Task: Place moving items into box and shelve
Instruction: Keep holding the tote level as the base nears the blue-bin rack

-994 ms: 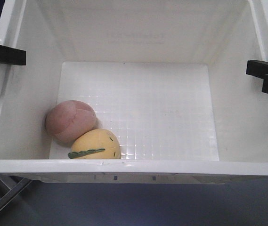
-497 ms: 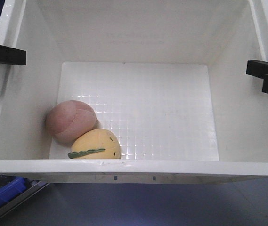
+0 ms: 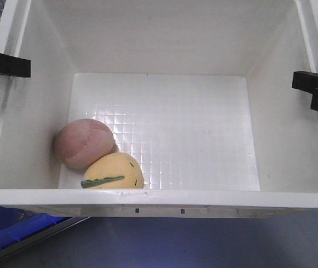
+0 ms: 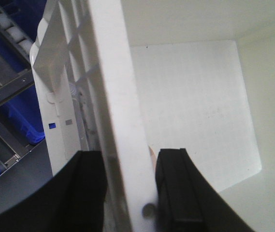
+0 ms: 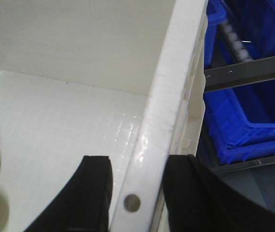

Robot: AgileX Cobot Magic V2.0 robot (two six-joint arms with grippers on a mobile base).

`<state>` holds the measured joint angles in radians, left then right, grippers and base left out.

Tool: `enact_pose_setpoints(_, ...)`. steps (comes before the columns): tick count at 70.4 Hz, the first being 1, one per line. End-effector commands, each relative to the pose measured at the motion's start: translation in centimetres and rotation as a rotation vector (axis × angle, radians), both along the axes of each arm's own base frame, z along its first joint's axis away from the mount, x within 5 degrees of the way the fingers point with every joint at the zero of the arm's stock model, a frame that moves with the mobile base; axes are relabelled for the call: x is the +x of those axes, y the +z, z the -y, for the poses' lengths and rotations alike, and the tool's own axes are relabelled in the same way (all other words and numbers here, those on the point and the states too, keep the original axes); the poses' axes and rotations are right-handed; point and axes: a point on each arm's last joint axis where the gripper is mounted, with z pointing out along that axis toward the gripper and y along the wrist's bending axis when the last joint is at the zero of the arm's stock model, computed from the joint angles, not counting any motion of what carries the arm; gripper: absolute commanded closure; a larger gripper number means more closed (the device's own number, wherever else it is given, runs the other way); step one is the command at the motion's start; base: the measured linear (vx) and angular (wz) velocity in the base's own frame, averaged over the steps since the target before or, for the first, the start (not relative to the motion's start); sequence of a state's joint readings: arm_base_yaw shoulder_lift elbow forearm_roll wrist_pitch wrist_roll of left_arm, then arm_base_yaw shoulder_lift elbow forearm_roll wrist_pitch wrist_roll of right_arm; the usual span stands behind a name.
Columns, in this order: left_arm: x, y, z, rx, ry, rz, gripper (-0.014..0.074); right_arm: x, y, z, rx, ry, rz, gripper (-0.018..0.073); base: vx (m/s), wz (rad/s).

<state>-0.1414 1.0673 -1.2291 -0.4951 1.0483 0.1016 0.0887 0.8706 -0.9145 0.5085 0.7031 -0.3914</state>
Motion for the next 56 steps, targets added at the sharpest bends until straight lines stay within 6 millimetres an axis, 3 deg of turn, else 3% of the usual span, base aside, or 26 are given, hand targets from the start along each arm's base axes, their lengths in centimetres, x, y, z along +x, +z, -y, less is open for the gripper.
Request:
enact_pose_setpoints(1,-0.71,3.19,0.77,-0.164,-0.008,0.154,0.0602,-0.2,2.67,-0.14,0.096,-0.023,0.146,0.0564,0.1,0.45)
enact_pose_setpoints(56,-0.71,3.19,0.77,-0.164,-0.008,0.154,0.0602,-0.2,2.67,-0.14,0.096,-0.023,0.146,0.0564,0.08,0.38)
